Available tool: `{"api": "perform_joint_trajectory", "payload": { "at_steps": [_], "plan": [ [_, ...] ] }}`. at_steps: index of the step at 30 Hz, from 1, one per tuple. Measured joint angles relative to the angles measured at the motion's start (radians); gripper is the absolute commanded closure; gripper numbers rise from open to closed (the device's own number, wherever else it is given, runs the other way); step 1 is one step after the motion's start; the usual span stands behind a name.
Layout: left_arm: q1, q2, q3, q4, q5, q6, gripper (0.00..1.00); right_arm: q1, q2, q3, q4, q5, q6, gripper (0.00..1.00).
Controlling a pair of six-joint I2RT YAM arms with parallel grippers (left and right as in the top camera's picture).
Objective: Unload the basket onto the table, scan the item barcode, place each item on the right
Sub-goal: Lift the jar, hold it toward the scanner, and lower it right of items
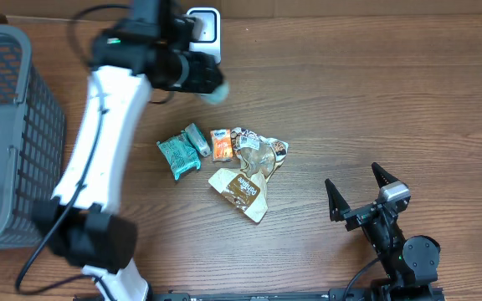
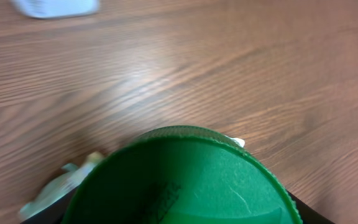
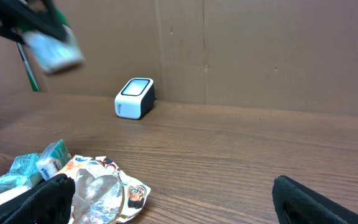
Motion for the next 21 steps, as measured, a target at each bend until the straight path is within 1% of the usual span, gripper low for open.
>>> {"api": "perform_joint_trajectory", "payload": {
  "at_steps": [8, 15, 21],
  "plan": [
    [-0.160, 0.126, 0.000, 0.097, -0.023, 0.000, 0.40, 0.000, 0.000, 0.000, 0.000, 0.000, 0.000, 0.00],
    [-0.312, 0.224, 0.000, 0.121, -0.101, -0.002, 0.40, 0.000, 0.000, 0.000, 0.000, 0.000, 0.000, 0.00],
    [-0.399, 0.304, 0.000, 0.146, -0.149, -0.010, 0.41, 0.000, 0.000, 0.000, 0.000, 0.000, 0.000, 0.00]
  ]
}}
